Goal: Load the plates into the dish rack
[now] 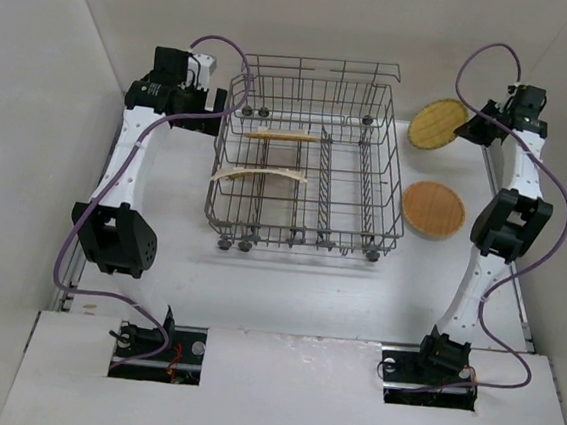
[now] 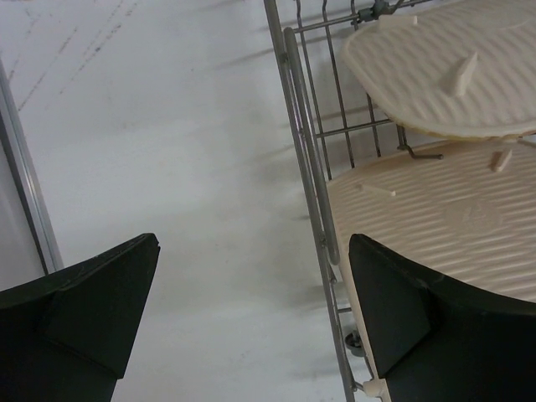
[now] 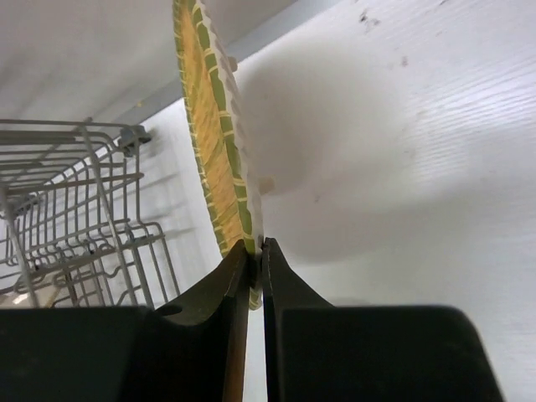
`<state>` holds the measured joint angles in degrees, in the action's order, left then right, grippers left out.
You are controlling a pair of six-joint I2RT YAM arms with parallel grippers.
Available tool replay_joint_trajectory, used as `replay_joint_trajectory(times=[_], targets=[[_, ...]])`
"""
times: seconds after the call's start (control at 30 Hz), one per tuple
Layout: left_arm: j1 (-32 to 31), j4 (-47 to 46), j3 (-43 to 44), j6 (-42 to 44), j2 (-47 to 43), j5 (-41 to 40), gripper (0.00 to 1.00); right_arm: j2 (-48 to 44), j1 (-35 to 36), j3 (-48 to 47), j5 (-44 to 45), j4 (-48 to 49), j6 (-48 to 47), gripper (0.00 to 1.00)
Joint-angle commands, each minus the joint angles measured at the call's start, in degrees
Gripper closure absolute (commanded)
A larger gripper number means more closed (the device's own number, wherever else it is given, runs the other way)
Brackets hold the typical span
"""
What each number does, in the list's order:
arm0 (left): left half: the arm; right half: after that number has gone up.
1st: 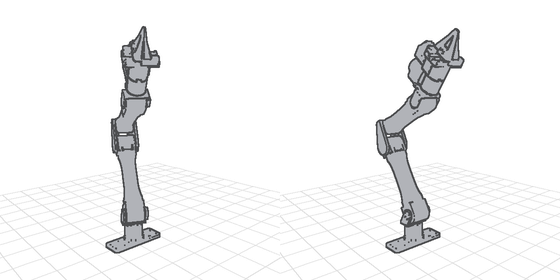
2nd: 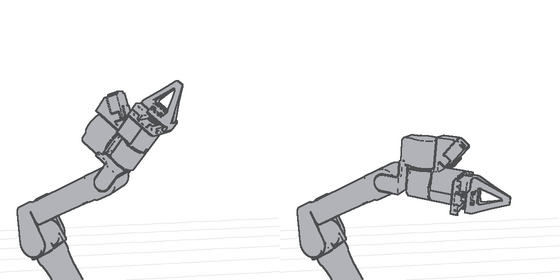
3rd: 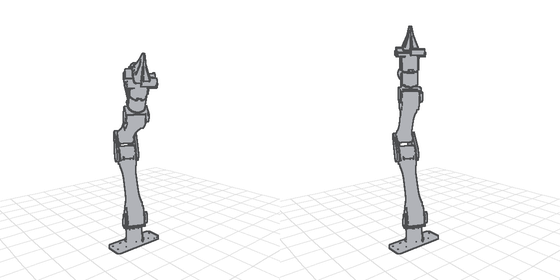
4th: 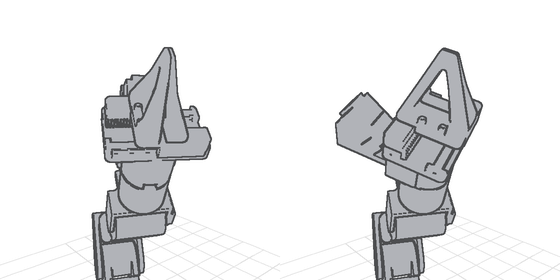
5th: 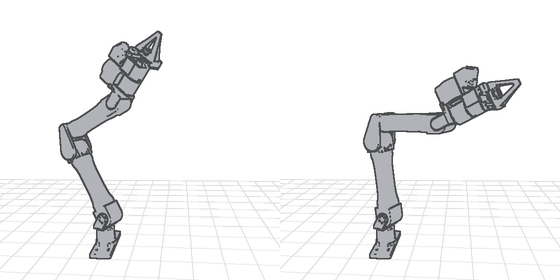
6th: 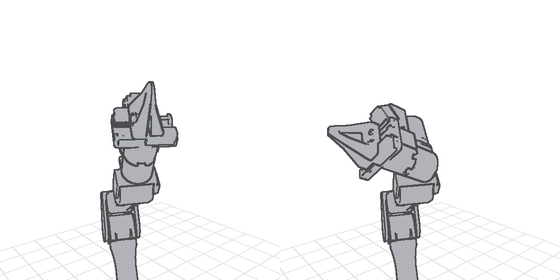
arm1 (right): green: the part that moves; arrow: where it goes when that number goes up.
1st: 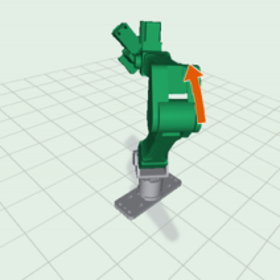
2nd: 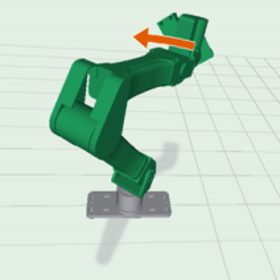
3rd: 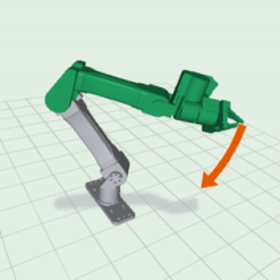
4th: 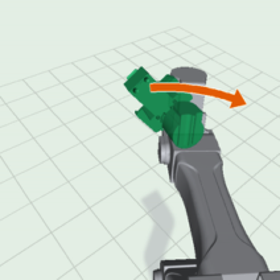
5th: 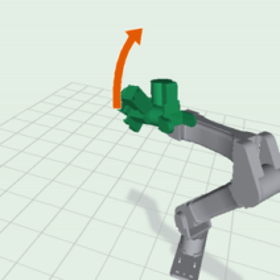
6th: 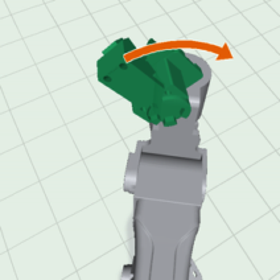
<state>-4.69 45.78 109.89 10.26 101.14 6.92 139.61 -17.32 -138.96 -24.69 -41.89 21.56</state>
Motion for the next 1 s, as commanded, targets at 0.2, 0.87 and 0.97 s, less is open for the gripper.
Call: replay_joint_trajectory(times=[0.2, 0.87, 0.97], targets=[[-1.15, -7.01, -8.27, -1.91, -7.89, 0.81, 0.01, -26.21, 0.05, 26.86, 4.03, 19.20, -5.83, 1.00], [-1.77, -13.70, -21.02, -6.04, -11.32, 0.73, 0.03, -67.53, 6.72, 58.98, 11.16, 39.95, -28.66, 1.00], [-1.77, -14.66, -22.25, -6.13, -12.11, 0.29, 0.02, -68.86, 9.27, 57.49, 7.65, 41.01, -33.67, 1.00]])
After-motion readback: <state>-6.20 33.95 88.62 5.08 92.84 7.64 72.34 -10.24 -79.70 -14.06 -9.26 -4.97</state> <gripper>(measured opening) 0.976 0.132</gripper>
